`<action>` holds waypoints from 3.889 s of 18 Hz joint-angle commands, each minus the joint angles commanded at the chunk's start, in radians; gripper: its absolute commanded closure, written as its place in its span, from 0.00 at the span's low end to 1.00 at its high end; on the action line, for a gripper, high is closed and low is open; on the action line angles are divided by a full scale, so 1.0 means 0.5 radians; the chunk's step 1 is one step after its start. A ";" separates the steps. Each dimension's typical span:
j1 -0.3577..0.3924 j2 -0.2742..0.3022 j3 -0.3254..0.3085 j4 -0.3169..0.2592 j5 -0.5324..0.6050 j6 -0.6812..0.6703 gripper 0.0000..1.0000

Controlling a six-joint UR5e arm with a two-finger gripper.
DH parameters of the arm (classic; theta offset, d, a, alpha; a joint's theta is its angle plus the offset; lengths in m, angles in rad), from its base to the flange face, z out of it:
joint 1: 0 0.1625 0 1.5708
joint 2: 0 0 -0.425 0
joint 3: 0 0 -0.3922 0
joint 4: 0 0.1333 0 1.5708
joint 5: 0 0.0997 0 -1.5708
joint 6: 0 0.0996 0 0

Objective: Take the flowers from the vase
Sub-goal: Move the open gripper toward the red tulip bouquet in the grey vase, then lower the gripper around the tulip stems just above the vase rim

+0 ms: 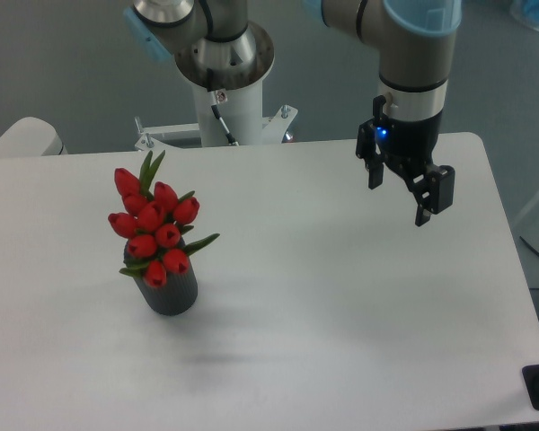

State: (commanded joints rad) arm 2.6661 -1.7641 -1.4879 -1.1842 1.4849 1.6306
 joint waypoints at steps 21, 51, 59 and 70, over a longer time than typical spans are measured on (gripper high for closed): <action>-0.040 0.058 -0.266 0.000 -0.469 -0.052 0.00; -0.159 0.328 -1.160 0.439 -1.749 -0.534 0.00; -0.236 0.175 -1.129 0.635 -1.801 -0.531 0.00; -0.331 0.086 -1.129 0.703 -1.914 -0.546 0.00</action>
State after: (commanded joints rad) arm 2.5004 -1.7211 -2.0525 -0.8330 0.5278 1.3576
